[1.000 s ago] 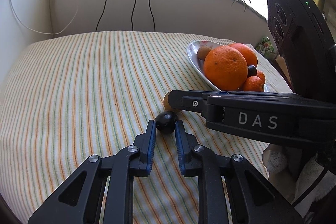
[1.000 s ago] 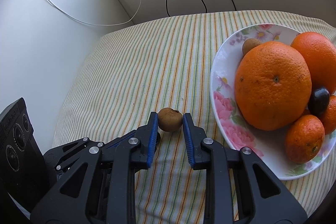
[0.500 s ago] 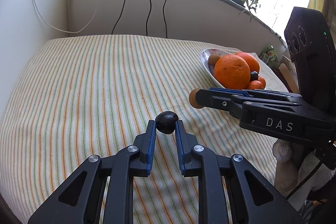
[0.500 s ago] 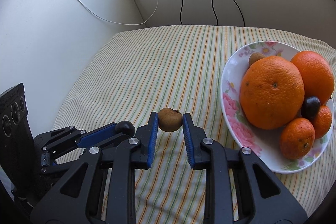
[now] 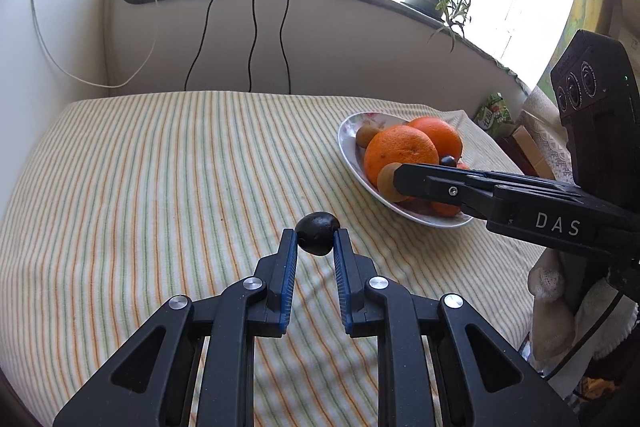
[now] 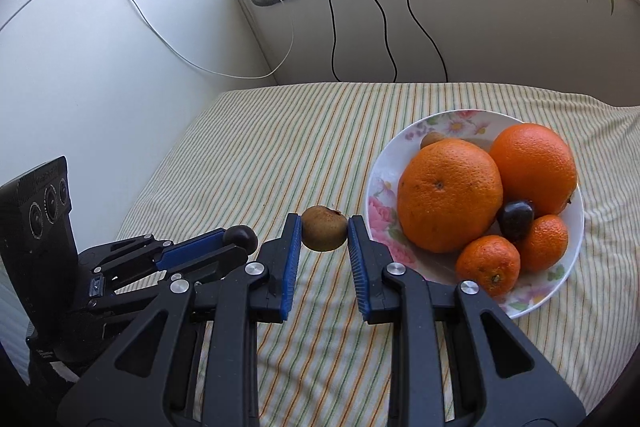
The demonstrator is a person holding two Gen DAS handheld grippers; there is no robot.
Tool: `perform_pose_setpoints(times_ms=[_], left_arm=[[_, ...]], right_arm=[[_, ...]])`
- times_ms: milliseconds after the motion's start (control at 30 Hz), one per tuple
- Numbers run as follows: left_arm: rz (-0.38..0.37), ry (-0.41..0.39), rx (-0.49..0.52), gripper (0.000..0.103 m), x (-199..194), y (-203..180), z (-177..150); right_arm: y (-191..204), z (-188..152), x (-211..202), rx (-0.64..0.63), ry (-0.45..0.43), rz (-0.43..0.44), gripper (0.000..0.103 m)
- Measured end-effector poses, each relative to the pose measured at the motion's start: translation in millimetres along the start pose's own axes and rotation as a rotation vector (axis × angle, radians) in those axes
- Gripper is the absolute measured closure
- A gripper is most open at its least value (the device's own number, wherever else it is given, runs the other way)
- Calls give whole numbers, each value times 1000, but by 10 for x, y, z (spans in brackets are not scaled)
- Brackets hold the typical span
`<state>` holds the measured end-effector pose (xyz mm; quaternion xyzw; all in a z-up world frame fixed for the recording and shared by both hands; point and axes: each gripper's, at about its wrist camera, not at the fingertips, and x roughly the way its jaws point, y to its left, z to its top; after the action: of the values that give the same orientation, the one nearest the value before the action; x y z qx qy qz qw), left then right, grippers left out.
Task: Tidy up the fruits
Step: 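Carry the plum and kiwi onto the plate and open both grippers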
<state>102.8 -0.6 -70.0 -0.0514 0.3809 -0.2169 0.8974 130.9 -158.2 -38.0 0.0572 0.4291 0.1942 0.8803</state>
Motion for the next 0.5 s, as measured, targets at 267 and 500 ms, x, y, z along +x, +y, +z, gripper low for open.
perform_pose_setpoints(times_ms=[267,500], left_arm=[[-32,-7,30,86,111,-281,111],[-63,-4,46,86,265,-486,218]], right_arm=[[-403,62,-282,46,-44,-27,78],[-814,85,-492,109,-76,-57,78]])
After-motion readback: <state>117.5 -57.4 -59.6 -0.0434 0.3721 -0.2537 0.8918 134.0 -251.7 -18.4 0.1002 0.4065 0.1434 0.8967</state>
